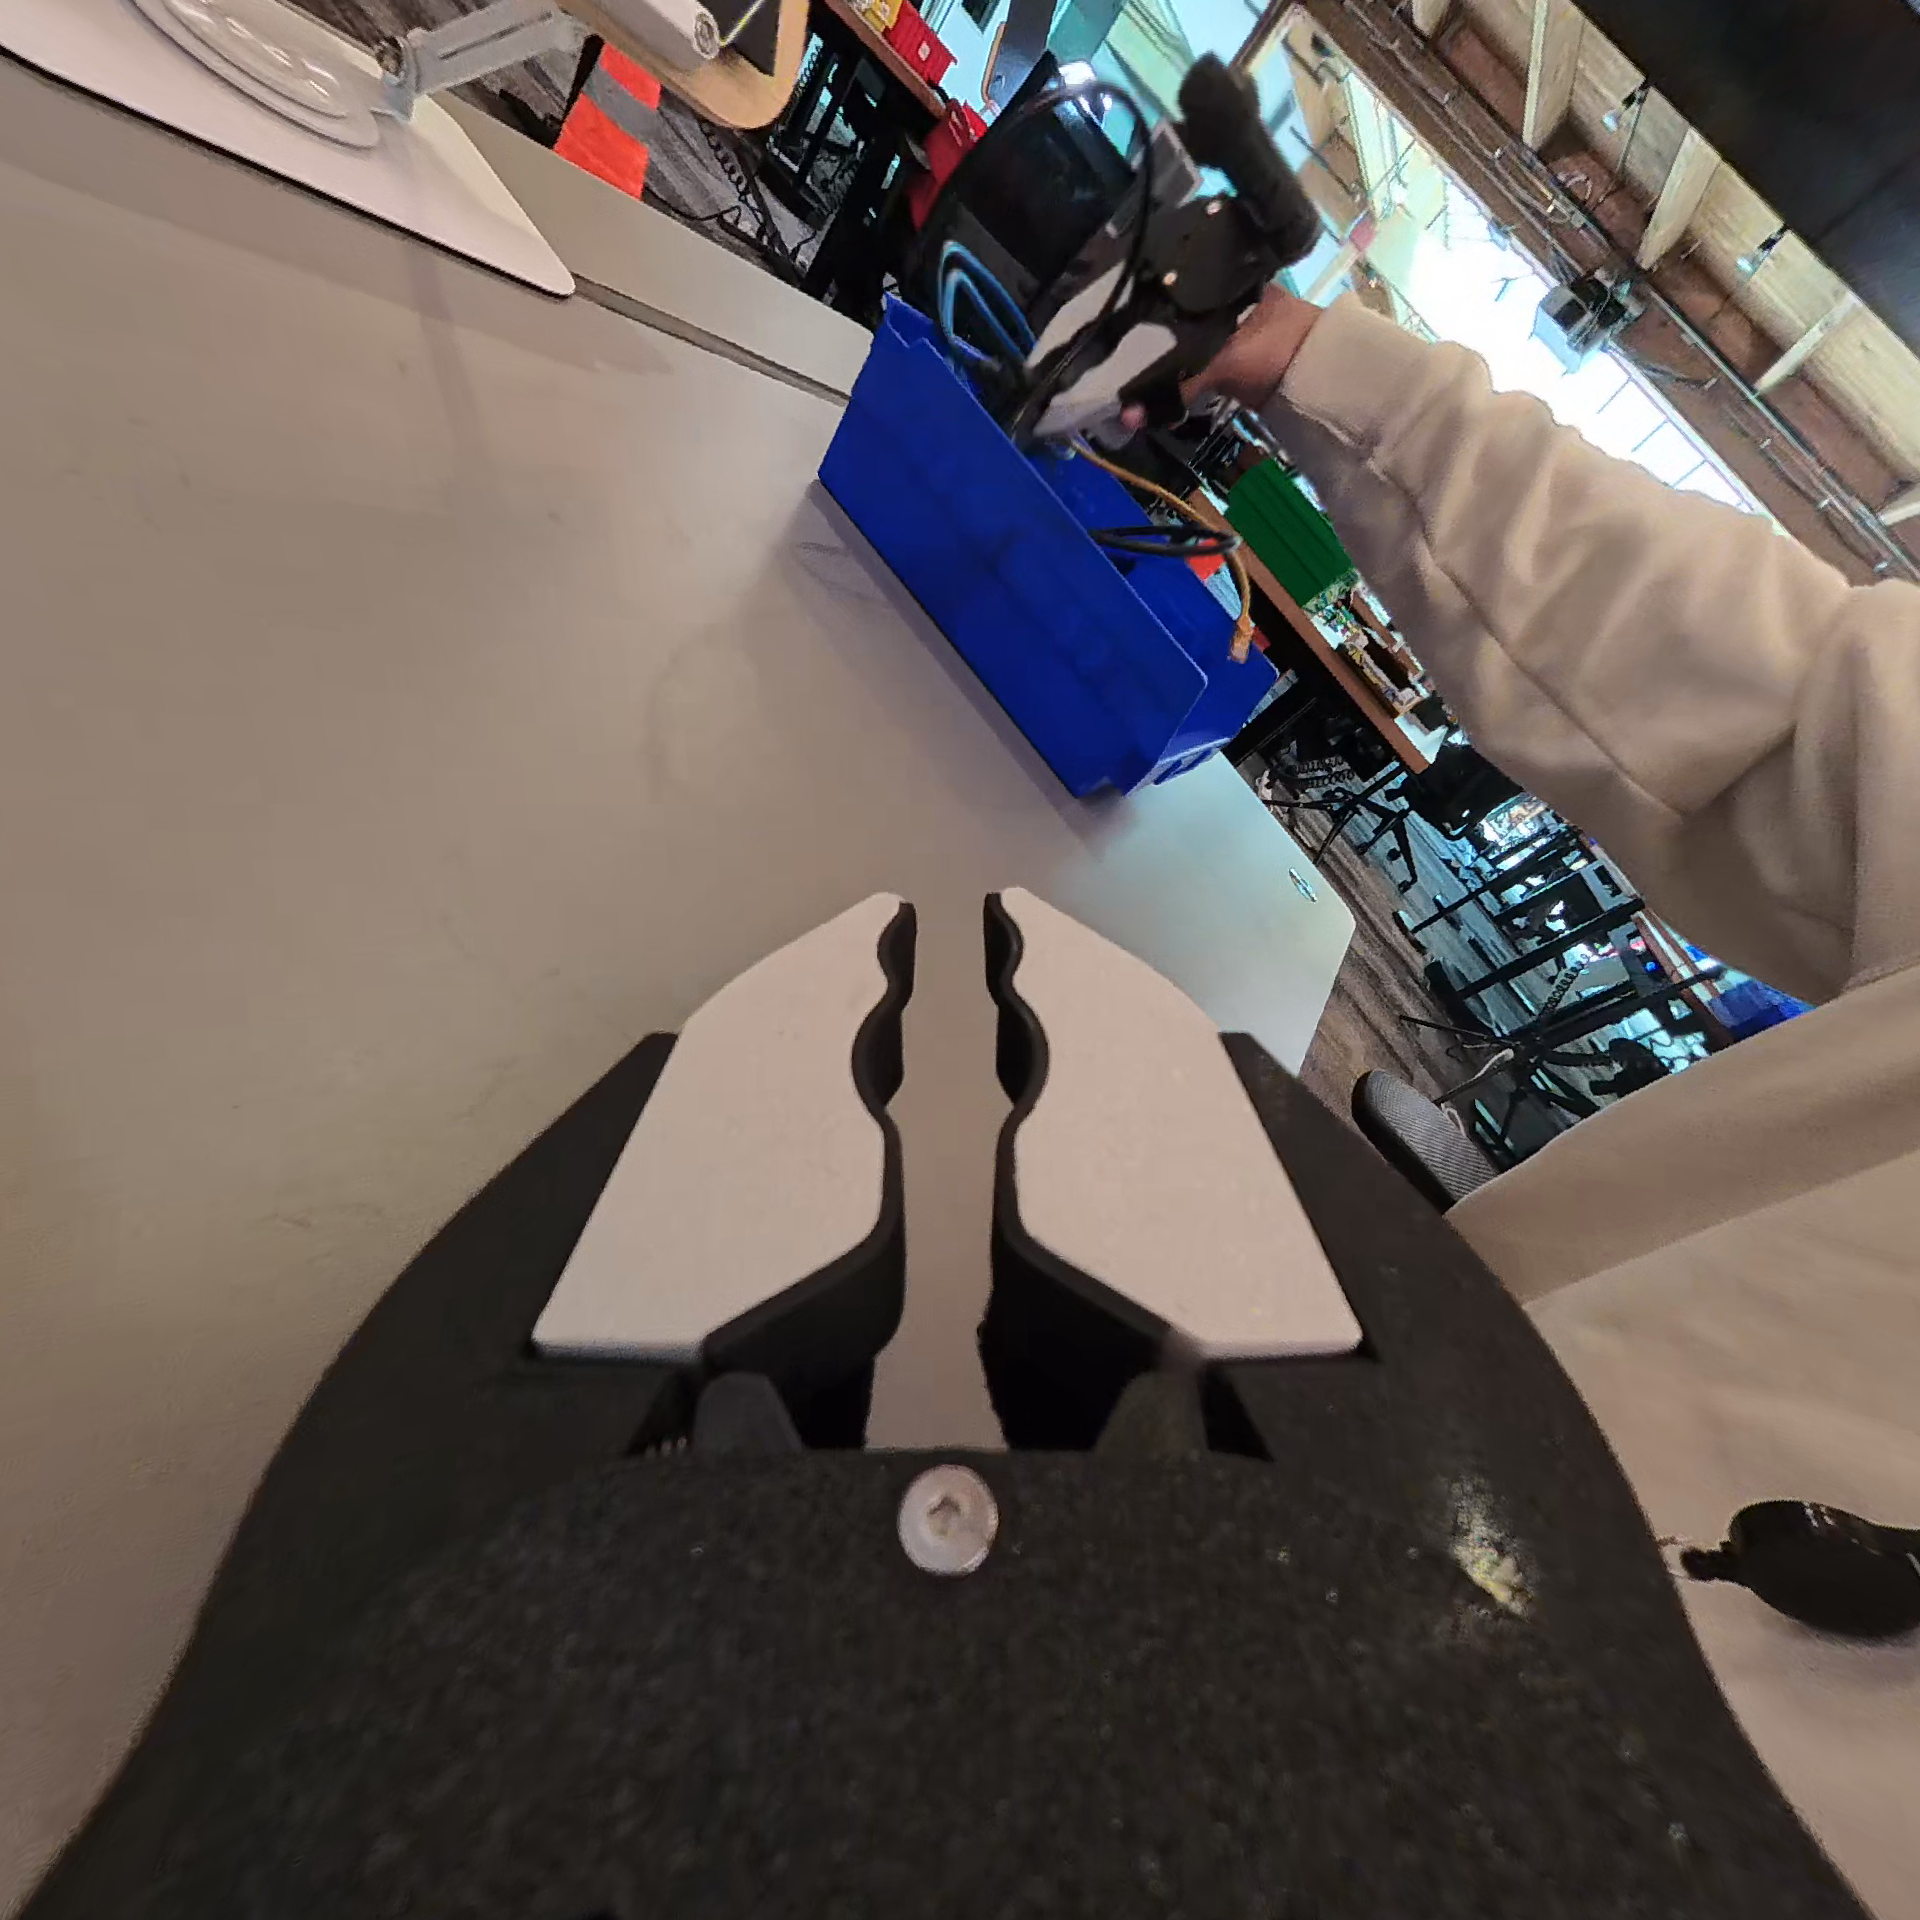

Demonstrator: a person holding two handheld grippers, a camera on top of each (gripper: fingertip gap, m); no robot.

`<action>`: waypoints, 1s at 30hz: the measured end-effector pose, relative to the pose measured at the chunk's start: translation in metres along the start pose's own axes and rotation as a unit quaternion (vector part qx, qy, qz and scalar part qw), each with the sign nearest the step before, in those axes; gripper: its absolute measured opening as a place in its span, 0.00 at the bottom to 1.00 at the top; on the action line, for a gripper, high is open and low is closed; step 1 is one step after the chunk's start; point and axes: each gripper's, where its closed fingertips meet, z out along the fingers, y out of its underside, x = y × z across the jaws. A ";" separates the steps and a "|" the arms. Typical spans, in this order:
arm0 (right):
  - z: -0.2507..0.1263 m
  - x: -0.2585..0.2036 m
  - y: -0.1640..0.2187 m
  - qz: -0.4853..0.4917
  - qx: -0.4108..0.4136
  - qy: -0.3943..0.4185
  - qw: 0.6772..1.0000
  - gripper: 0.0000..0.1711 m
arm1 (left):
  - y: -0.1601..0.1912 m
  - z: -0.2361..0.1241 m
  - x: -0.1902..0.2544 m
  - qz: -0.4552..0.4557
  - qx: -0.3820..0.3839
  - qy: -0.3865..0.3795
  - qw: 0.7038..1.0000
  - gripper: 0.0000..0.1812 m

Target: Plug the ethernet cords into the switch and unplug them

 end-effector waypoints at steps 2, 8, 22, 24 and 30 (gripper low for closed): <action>0.015 -0.001 0.005 -0.004 -0.045 -0.021 0.999 0.15 | 0.000 0.000 -0.001 -0.004 -0.001 -0.001 1.000 0.07; 0.052 -0.011 0.040 0.009 -0.175 -0.089 0.980 0.15 | 0.004 0.002 -0.001 0.002 -0.013 -0.003 1.000 0.07; 0.007 0.008 0.008 0.076 -0.070 -0.018 0.995 0.25 | 0.005 0.002 0.000 -0.007 -0.012 0.008 1.000 0.07; -0.029 0.015 0.000 0.067 -0.040 0.036 0.996 0.26 | 0.005 0.002 0.002 -0.015 -0.011 0.014 1.000 0.07; -0.099 -0.032 -0.008 -0.021 0.000 0.126 0.992 0.29 | 0.005 0.004 0.008 -0.030 -0.008 0.034 0.999 0.07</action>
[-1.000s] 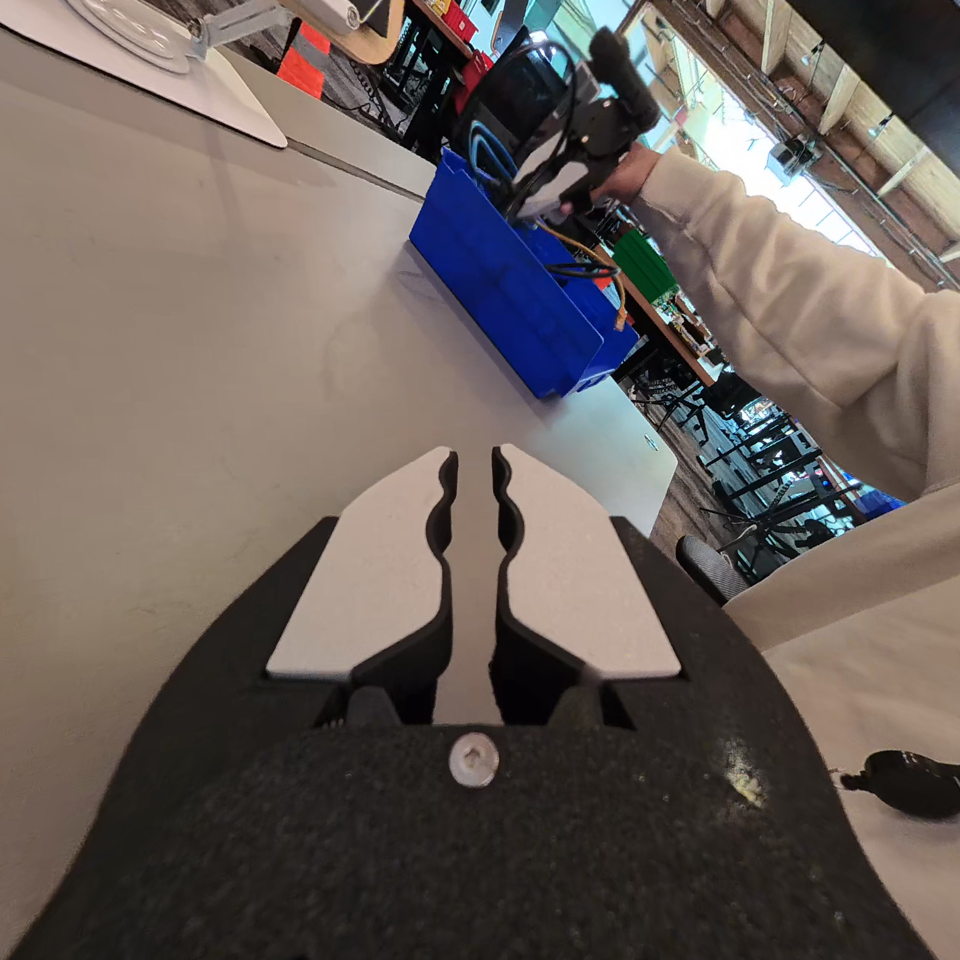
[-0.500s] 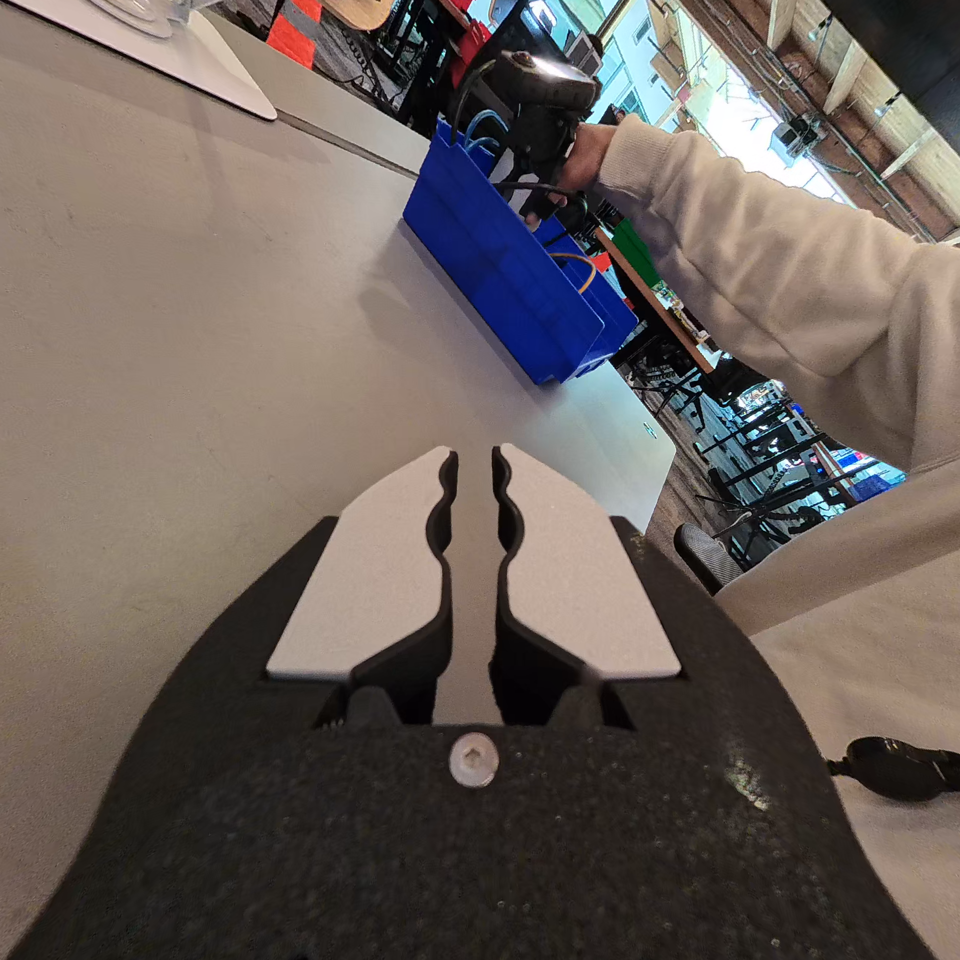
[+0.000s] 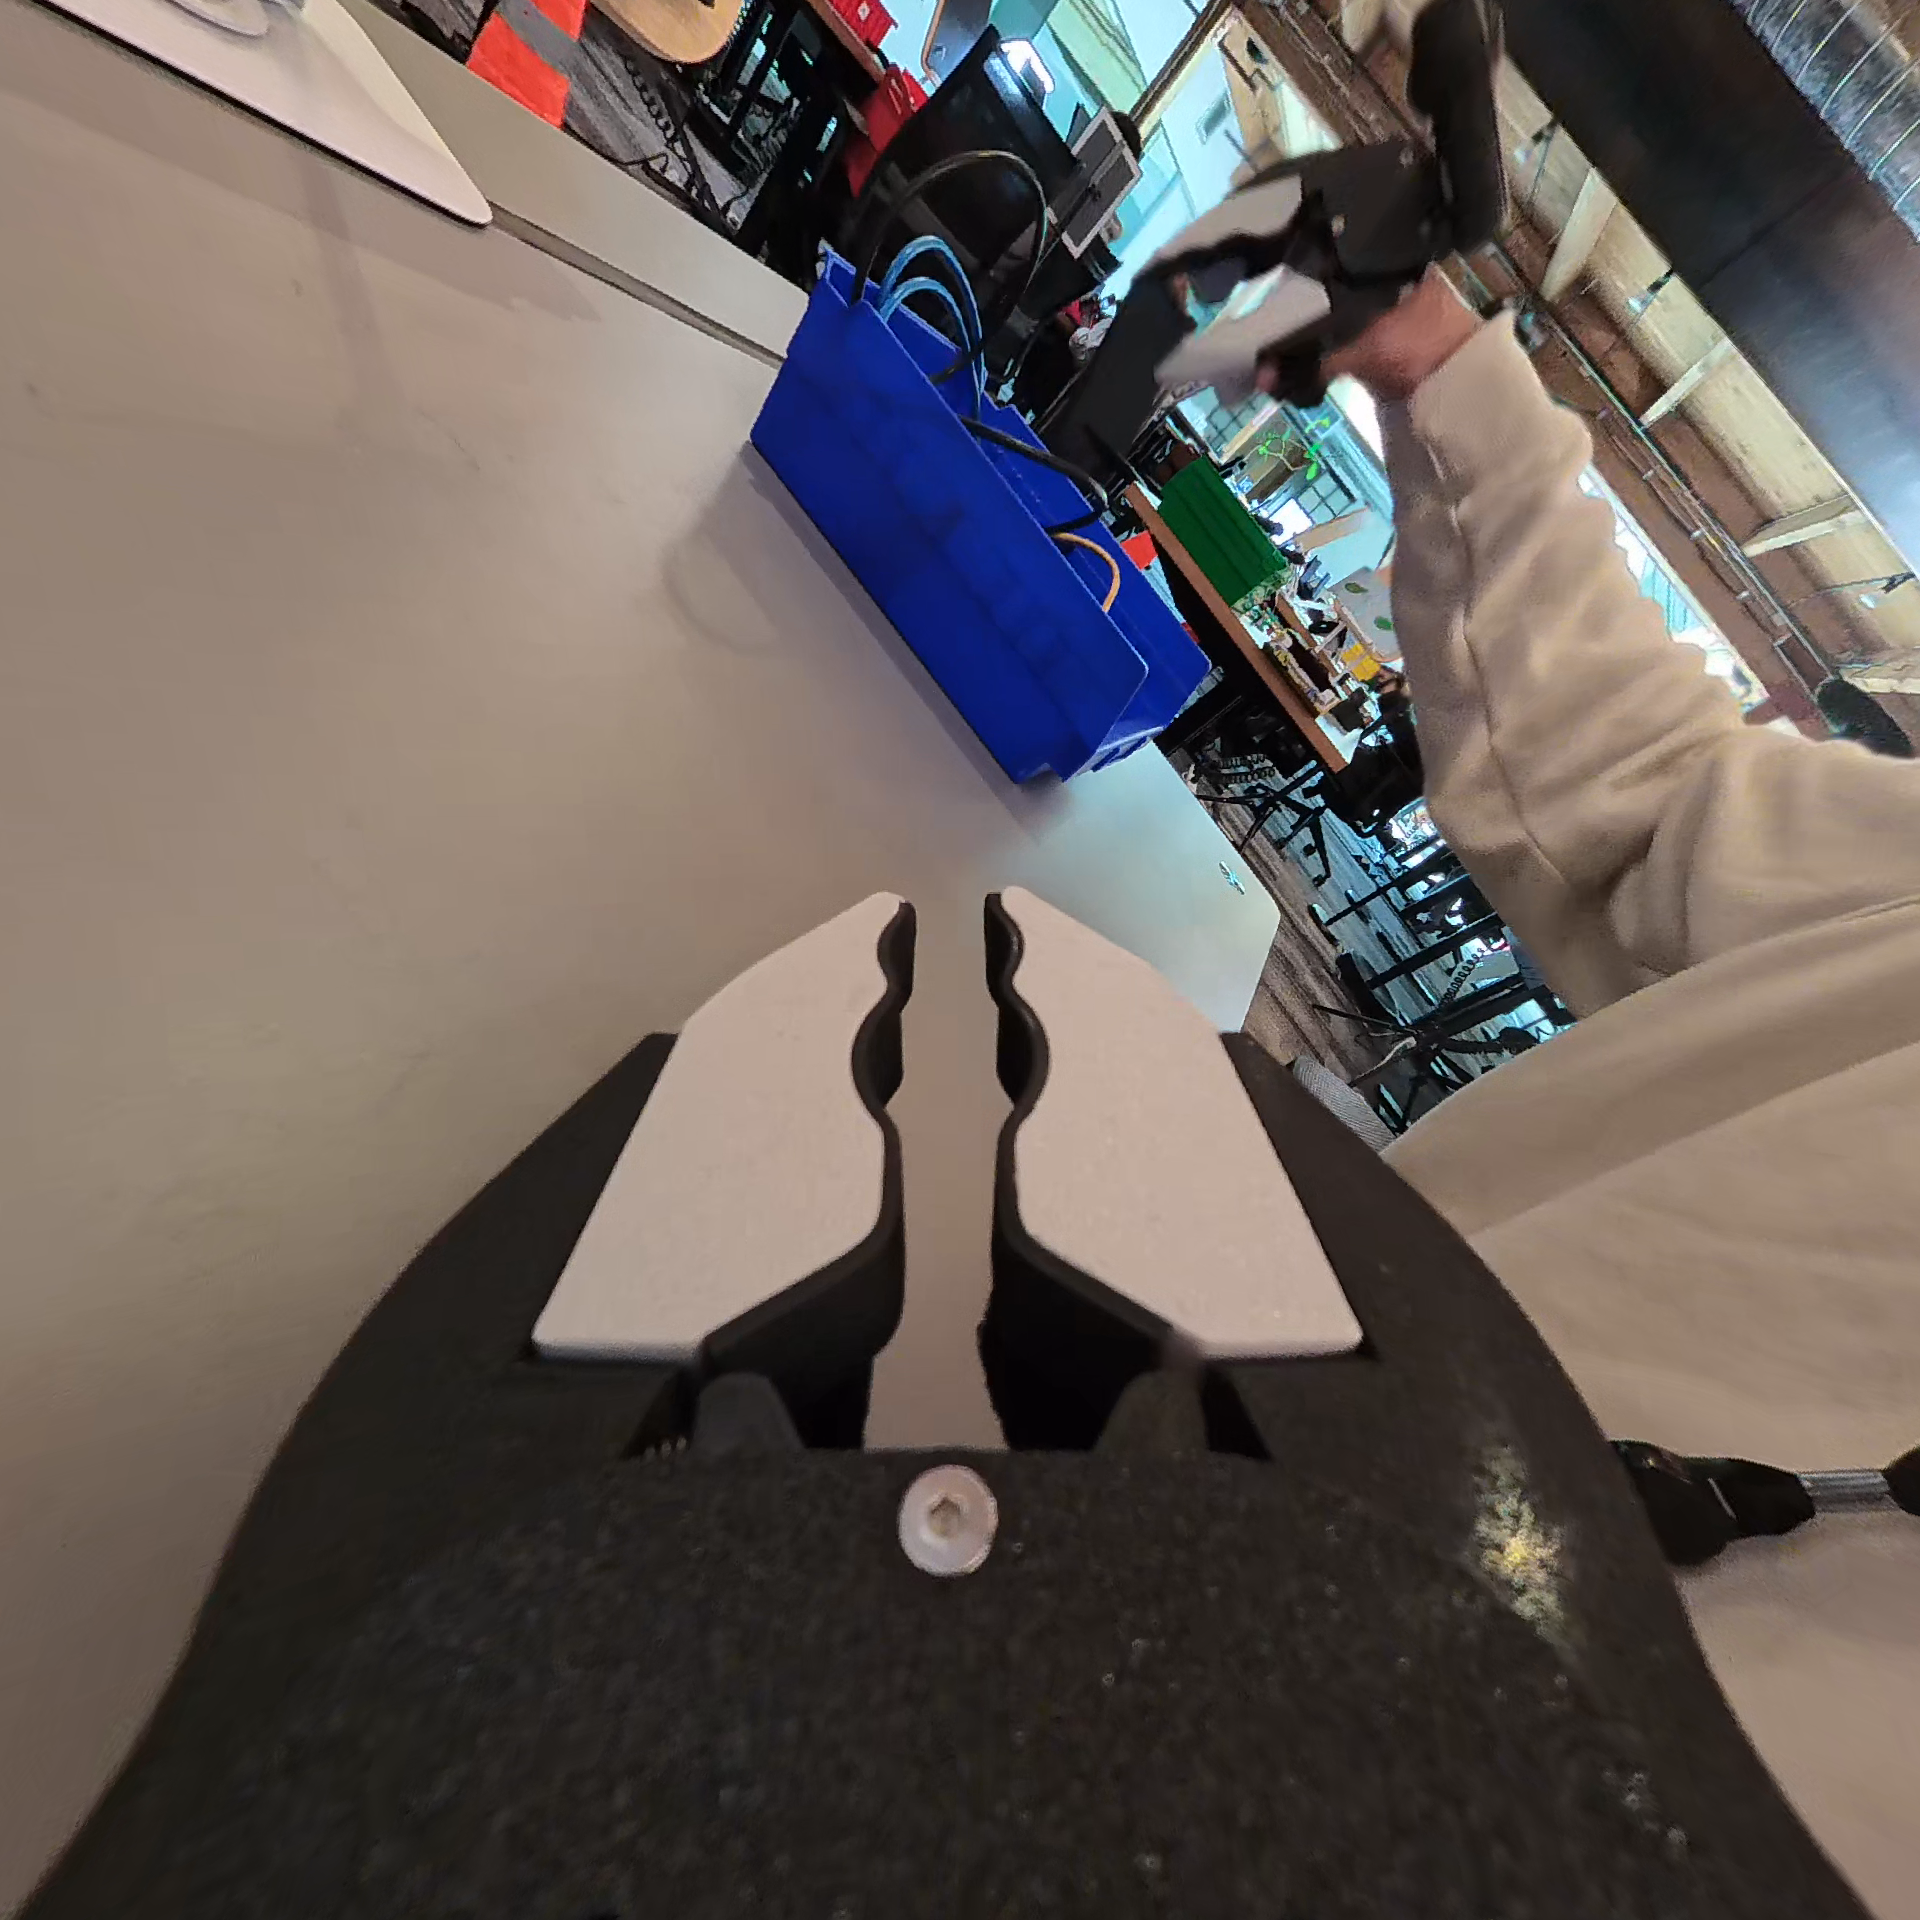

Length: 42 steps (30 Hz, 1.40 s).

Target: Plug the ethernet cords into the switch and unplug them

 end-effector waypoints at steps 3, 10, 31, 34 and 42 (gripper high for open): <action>0.016 -0.058 0.029 -0.156 -0.075 -0.001 0.985 0.24 | 0.000 0.001 0.003 -0.005 0.001 0.006 1.000 0.07; 0.047 -0.087 0.106 -0.297 -0.214 0.019 0.930 0.44 | 0.003 0.007 0.008 -0.005 -0.006 0.014 1.000 0.07; 0.098 -0.041 0.046 -0.161 -0.200 -0.124 0.958 0.00 | 0.002 0.007 0.008 -0.008 -0.001 0.017 1.000 0.07; 0.114 -0.041 0.051 -0.127 -0.214 -0.149 0.957 0.01 | 0.000 0.006 0.008 -0.011 0.004 0.020 1.000 0.07; 0.148 -0.042 0.059 -0.083 -0.191 -0.130 0.969 0.00 | 0.001 0.007 0.007 -0.014 0.001 0.024 1.000 0.07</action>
